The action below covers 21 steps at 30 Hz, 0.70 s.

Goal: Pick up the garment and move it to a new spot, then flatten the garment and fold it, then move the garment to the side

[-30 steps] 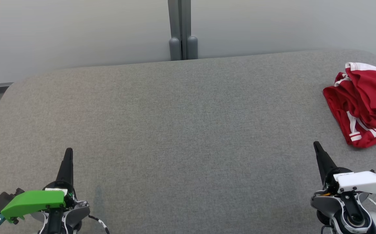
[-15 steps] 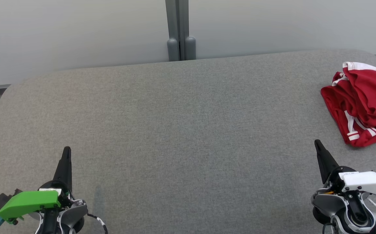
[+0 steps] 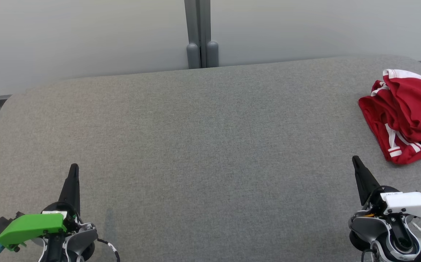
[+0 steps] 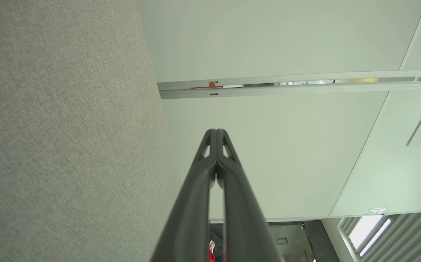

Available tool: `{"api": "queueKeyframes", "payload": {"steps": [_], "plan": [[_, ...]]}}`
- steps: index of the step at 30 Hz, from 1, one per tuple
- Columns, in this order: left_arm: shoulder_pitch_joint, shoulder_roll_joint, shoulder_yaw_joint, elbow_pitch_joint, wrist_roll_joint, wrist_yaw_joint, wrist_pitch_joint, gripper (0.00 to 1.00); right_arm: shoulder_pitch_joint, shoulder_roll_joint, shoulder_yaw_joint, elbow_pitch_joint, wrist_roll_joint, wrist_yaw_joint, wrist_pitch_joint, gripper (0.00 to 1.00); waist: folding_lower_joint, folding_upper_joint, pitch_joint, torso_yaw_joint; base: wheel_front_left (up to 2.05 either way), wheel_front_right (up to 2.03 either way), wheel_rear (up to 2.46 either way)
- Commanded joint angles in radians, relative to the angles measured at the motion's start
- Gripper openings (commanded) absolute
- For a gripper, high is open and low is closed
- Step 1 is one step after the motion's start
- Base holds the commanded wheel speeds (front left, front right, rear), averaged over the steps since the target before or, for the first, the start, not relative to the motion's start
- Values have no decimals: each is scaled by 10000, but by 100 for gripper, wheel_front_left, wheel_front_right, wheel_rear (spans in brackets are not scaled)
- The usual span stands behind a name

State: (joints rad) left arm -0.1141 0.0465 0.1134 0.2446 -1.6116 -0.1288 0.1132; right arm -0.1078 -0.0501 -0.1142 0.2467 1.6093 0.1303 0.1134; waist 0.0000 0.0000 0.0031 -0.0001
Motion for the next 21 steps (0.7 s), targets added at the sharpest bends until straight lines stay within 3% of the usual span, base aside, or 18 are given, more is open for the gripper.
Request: {"api": "queueKeyframes", "payload": {"steps": [1, 21], "plan": [[114, 69, 30, -15, -28, -35, 48, 0, -5, 2, -18, -53, 65, 7, 39, 0, 0, 0, 0, 1, 0, 0, 0], [114, 69, 28, -16, -28, -35, 48, 0, -5, 1, -16, -53, 66, 7, 37, 0, 0, 0, 0, 1, 0, 0, 0]]}}
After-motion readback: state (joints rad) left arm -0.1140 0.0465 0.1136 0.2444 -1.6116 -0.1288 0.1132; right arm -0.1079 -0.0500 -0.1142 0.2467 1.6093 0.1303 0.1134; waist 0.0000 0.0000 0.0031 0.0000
